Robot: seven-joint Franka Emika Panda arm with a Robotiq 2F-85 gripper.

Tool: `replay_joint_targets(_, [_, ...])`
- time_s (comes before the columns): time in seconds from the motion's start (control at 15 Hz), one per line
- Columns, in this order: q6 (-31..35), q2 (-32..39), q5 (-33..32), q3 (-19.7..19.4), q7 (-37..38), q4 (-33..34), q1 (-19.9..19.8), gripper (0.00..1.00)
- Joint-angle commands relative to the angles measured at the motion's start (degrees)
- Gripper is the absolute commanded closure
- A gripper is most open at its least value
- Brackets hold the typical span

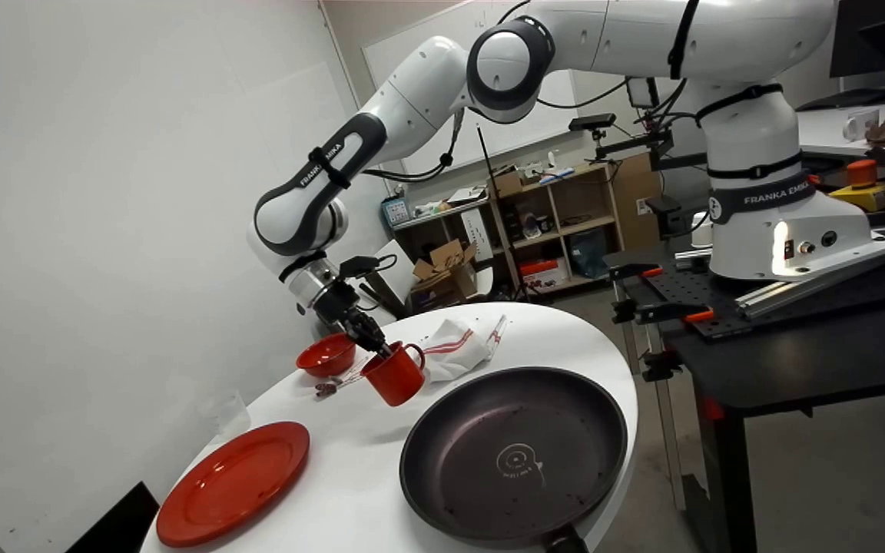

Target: Move the mug to the right

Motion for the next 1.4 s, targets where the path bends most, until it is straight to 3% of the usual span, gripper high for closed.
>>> replay_joint_targets(0.0, [6.17,-7.86,3.34,0.87,-0.31,-13.66,-4.66,0.97])
replay_joint_targets(0.27, [12.39,-13.69,6.40,1.16,-0.96,-23.34,-9.42,0.97])
replay_joint_targets(0.33, [13.50,-15.16,8.74,-0.68,-1.88,-25.47,-9.28,0.97])
replay_joint_targets(0.87, [18.94,-27.88,19.45,-4.44,-7.39,-45.23,-16.46,0.97])
replay_joint_targets(1.33, [20.45,-32.81,26.13,-9.59,-10.22,-53.72,-20.03,0.97])
